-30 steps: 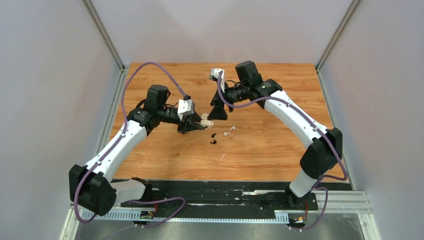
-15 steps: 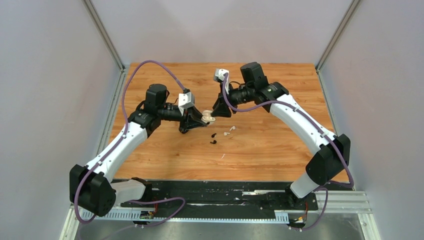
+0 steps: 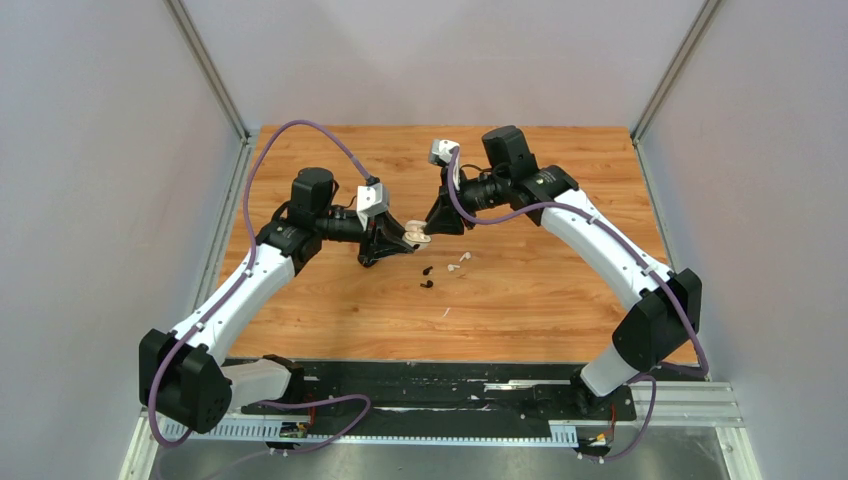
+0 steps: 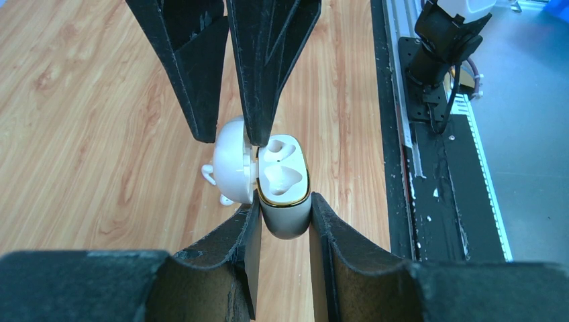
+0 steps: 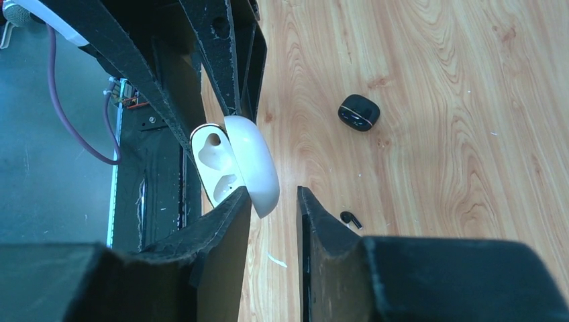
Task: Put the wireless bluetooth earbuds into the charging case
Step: Pass from the left arm to the right, then pass from the right arm to the left
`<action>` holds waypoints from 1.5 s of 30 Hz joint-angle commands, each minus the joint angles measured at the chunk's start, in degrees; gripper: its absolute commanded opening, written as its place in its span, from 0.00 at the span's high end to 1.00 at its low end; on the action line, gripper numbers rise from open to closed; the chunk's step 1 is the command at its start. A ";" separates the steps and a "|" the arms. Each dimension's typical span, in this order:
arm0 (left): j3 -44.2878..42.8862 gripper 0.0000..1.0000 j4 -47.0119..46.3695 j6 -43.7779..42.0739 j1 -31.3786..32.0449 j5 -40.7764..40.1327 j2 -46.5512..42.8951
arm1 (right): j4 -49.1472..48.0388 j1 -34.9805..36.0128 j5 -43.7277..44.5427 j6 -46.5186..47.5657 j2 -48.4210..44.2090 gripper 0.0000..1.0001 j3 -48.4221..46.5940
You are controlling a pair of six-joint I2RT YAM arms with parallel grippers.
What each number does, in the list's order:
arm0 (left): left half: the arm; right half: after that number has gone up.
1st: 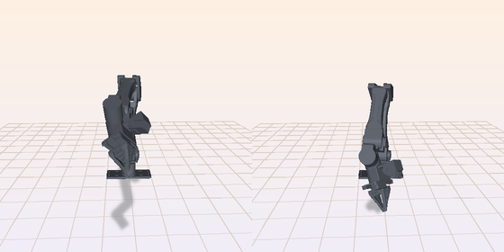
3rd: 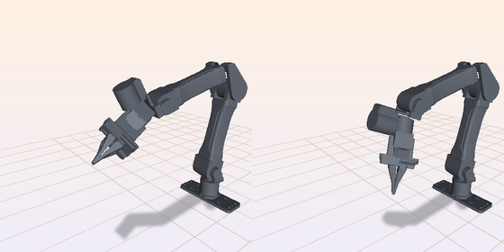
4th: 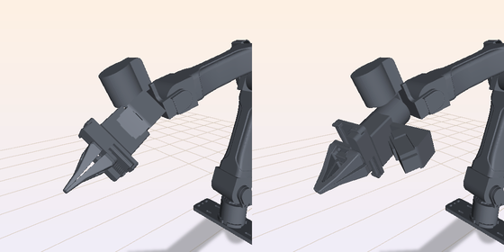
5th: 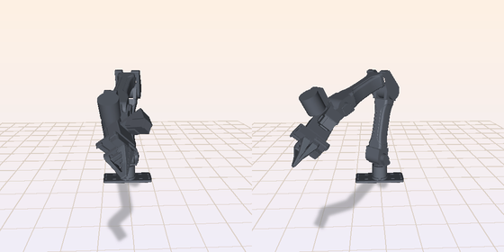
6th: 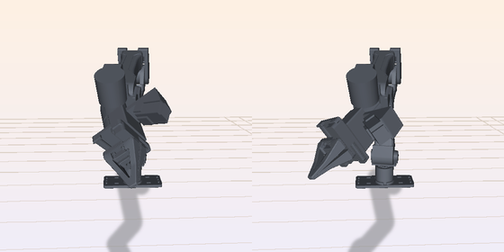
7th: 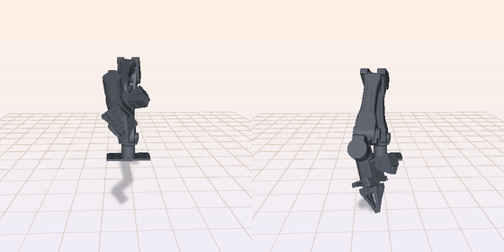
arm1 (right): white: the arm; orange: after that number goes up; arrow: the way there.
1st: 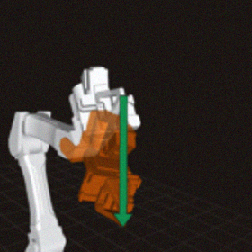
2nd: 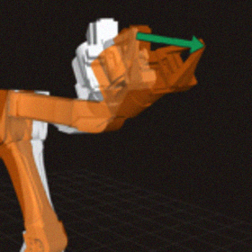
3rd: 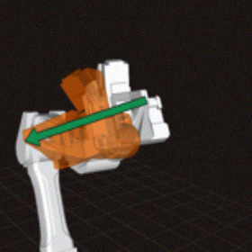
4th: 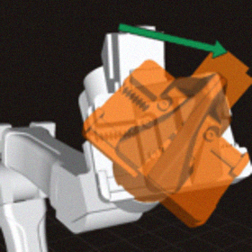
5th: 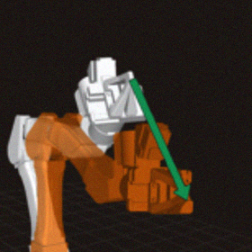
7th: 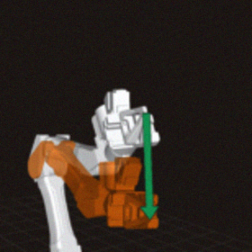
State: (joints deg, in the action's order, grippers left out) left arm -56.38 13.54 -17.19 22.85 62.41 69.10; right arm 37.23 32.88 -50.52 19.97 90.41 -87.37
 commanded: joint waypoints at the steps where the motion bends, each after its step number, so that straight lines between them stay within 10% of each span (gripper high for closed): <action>1: -0.59 1.00 -3.28 0.32 0.26 0.65 -1.91 | -1.12 0.12 -2.74 -0.24 0.68 0.71 -1.55; 12: 1.45 0.97 -6.51 4.75 0.27 -3.20 -2.28 | -2.32 1.31 1.93 1.44 0.26 1.00 -2.11; 18: 1.98 0.42 -5.97 11.66 0.26 -12.88 -3.92 | 0.52 3.24 12.45 12.98 -1.23 1.00 -4.14; 22: -0.59 0.27 -0.72 13.55 0.20 -14.69 -7.69 | 4.51 4.97 18.01 22.36 -1.80 1.00 -4.13; 45: -12.02 0.42 10.87 21.16 0.19 -14.72 -0.27 | 20.16 10.71 20.63 27.23 4.63 1.00 -16.49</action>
State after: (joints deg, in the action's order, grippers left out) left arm -66.02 23.57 4.58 22.87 44.86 68.42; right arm 54.28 42.74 -27.70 46.85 95.07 -101.80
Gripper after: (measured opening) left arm 0.598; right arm 0.036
